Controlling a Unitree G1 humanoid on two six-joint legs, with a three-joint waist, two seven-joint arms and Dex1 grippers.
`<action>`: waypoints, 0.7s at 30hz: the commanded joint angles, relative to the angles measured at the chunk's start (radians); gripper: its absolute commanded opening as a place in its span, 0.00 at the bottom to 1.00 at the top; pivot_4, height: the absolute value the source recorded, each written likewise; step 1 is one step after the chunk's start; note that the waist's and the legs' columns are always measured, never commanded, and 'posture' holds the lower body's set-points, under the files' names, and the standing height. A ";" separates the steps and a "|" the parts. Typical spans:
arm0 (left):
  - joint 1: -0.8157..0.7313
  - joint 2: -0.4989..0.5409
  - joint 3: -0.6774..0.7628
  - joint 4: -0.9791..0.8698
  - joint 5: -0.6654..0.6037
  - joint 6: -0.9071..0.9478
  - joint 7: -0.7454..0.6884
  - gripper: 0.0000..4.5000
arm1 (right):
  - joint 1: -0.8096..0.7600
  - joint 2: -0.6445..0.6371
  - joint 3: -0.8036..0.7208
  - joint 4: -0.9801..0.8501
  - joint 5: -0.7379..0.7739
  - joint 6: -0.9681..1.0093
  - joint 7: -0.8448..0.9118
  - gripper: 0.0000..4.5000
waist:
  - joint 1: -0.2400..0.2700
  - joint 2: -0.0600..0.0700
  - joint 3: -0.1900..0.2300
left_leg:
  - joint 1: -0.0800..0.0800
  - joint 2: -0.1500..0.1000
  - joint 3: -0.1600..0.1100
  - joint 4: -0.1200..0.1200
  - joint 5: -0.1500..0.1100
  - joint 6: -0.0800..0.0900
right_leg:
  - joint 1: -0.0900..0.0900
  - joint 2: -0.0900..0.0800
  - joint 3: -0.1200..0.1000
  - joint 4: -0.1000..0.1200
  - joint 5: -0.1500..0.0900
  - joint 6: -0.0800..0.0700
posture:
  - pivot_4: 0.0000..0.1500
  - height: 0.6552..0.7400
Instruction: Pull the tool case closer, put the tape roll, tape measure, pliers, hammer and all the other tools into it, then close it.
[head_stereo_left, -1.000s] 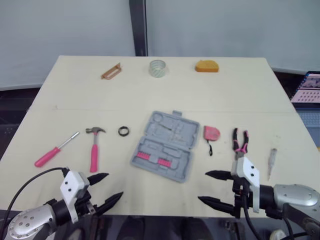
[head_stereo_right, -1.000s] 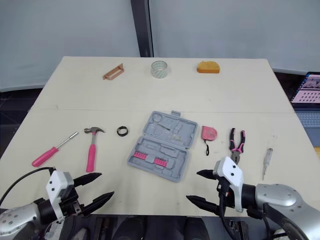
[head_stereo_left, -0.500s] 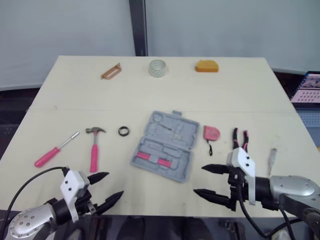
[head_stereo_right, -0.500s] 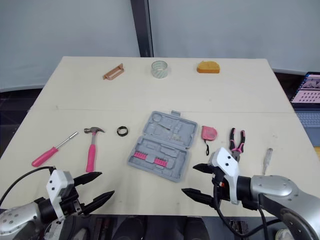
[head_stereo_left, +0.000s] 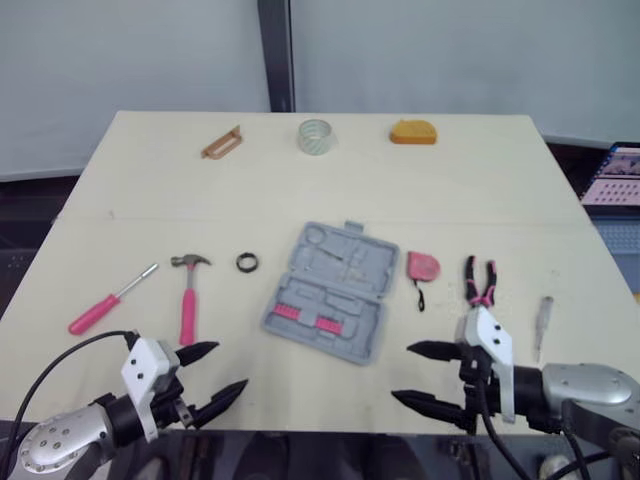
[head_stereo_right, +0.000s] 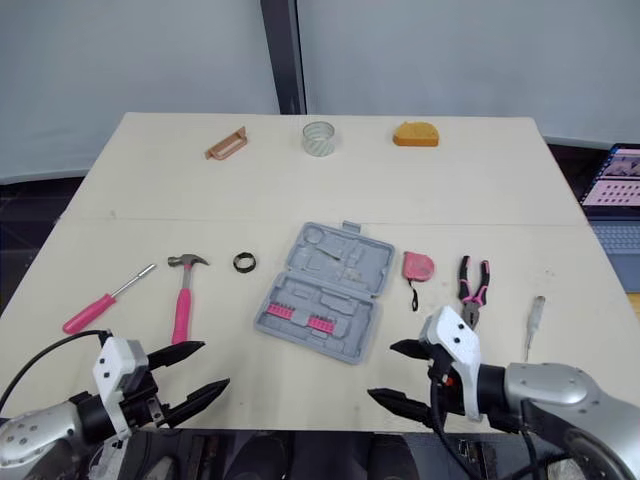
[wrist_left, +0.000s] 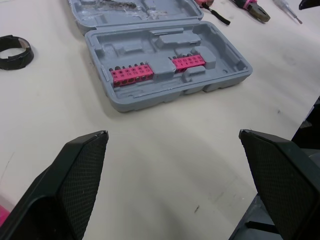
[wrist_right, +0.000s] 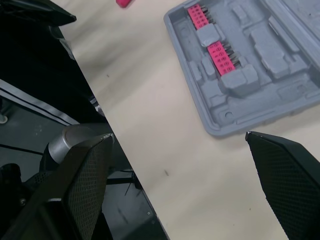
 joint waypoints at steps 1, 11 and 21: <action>-0.012 0.003 0.004 -0.020 -0.015 0.017 0.013 1.00 | 0.027 -0.007 -0.031 0.009 -0.032 -0.064 0.039 0.99 | -0.001 0.000 0.000 | 0.000 0.000 0.000 0.000 0.000 0.000 | 0.000 0.000 0.000 0.000 0.000 0.000 | 1.00 1.00; -0.378 0.025 -0.003 0.103 -0.148 0.248 0.118 0.82 | -0.052 0.095 0.049 0.227 -0.234 -0.255 0.009 0.71 | -0.006 0.000 0.000 | 0.000 0.000 -0.001 0.001 0.000 0.000 | 0.000 0.000 0.000 0.005 0.000 0.000 | 1.00 1.00; -0.580 0.045 -0.130 0.320 -0.038 0.207 0.090 0.01 | -0.173 0.202 0.162 0.400 -0.399 -0.335 -0.042 0.00 | -0.026 0.000 0.000 | 0.001 0.000 0.000 0.002 0.000 0.000 | -0.001 0.000 0.000 0.008 0.000 0.000 | 1.00 1.00</action>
